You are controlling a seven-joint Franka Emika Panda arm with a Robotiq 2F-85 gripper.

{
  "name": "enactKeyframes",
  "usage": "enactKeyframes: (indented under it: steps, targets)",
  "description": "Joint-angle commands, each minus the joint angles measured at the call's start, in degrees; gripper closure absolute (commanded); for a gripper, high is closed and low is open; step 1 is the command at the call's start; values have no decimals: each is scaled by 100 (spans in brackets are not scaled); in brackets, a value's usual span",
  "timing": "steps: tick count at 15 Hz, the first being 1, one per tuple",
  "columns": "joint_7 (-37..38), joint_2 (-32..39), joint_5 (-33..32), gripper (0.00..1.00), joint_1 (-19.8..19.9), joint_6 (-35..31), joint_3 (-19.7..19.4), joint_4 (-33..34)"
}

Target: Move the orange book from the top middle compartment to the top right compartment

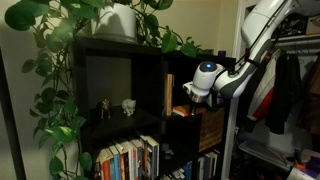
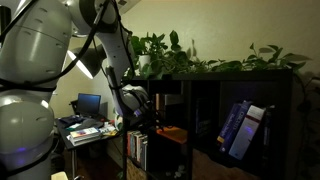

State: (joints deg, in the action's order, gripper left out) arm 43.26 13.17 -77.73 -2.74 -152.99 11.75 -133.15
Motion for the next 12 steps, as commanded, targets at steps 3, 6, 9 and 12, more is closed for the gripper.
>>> enactKeyframes:
  steps: [3,6,9,12]
  targets:
    - [548,467,-1109,0,-72,48,-120,523]
    - [638,592,-1523,0,-84,107,-118,663]
    - [755,660,-1863,0,-68,132,-111,712]
    - [786,652,-2081,33,-54,165,-103,684]
